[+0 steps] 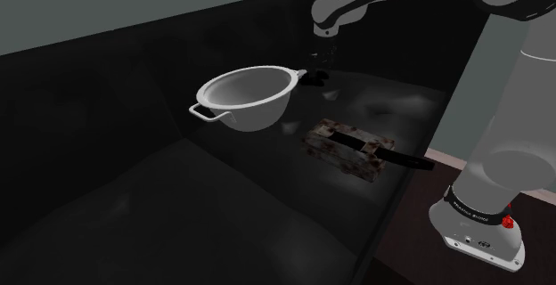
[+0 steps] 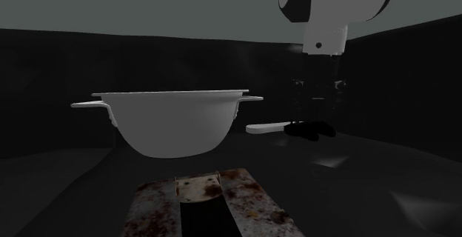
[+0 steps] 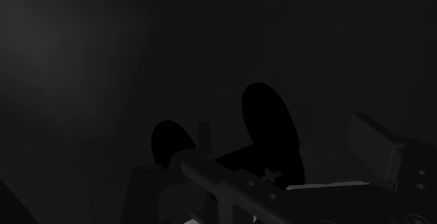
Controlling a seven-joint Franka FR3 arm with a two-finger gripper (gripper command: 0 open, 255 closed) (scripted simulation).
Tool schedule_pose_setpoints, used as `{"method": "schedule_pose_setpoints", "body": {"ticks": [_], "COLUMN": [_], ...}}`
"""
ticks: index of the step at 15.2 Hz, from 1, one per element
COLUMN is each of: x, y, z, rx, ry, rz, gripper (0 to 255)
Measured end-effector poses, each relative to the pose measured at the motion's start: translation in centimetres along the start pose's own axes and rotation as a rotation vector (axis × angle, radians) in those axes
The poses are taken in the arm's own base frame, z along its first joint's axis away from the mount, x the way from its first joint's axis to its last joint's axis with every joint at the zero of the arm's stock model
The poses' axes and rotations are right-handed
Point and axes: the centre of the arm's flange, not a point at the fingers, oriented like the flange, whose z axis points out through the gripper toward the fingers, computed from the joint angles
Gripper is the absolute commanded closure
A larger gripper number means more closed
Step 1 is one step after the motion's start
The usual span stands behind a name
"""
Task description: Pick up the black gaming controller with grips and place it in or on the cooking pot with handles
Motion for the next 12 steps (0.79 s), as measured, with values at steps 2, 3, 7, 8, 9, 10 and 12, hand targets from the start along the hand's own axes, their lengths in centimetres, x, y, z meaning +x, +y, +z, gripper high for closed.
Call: {"method": "schedule_pose_setpoints", "body": {"ticks": [2, 3, 7, 8, 9, 10, 12], "x": [-0.2, -0.3, -0.3, -0.3, -0.3, -0.3, -0.3], "y": [-0.2, -0.1, -0.1, -0.1, 0.0, 0.0, -0.1], "z": [1.1, 1.5, 3.2, 3.3, 3.3, 3.3, 3.3], "rx": [0.0, 0.0, 0.0, 0.0, 0.0, 0.0, 0.0], "ry": [-0.002, -0.002, -0.003, -0.003, -0.003, -0.003, -0.002], "rz": [-0.001, -0.001, -0.001, -0.001, -0.001, -0.001, -0.001], "gripper": [0, 0, 0, 0, 0, 0, 0]}}
